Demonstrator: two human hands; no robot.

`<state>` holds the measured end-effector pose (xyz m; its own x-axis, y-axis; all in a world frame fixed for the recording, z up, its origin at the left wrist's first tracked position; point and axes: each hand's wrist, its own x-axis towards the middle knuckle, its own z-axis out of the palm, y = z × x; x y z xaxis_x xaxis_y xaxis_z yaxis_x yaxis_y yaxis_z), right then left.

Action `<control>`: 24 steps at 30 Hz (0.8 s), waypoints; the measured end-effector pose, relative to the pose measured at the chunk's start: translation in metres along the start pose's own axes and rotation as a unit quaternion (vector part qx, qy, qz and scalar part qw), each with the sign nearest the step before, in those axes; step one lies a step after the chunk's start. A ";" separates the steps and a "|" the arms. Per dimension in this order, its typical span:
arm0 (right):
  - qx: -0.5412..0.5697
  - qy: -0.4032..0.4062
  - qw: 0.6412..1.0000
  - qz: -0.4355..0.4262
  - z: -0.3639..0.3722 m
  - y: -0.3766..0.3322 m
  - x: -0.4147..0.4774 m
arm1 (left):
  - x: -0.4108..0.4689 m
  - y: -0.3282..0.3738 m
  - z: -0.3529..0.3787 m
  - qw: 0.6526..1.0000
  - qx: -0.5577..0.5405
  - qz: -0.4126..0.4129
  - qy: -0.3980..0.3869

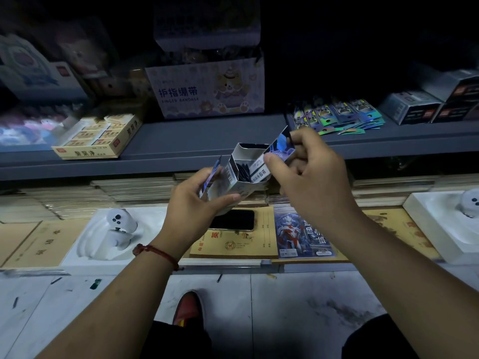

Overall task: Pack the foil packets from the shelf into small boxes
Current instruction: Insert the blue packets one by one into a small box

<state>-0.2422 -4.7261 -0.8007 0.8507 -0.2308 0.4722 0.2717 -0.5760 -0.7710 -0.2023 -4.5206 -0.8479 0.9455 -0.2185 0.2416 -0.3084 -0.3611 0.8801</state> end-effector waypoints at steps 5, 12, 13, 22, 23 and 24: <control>-0.017 -0.002 1.000 -0.024 0.000 0.006 -0.001 | 0.001 -0.003 0.000 0.999 0.033 0.024 0.011; -0.051 -0.049 0.997 -0.008 0.005 0.001 -0.006 | 0.000 -0.001 0.005 0.993 0.084 0.075 0.024; -0.045 -0.064 0.997 0.006 0.004 0.000 -0.006 | -0.001 0.000 0.006 0.992 0.094 0.085 0.024; 0.027 -0.182 0.970 0.158 -0.003 -0.013 -0.005 | -0.006 -0.002 0.013 0.988 0.115 0.098 0.024; 0.033 -0.194 0.966 0.168 -0.004 -0.014 -0.004 | -0.006 -0.001 0.014 0.988 0.112 0.099 0.028; 0.040 -0.205 0.962 0.174 -0.004 -0.014 -0.004 | -0.006 0.000 0.013 0.988 0.113 0.101 0.033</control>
<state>-0.2517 -4.7199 -0.7899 0.9980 -0.0613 -0.0162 -0.0424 -0.4540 -0.8900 -0.2089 -4.5316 -0.8547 0.8649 -0.2501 0.4352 -0.4997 -0.5102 0.6999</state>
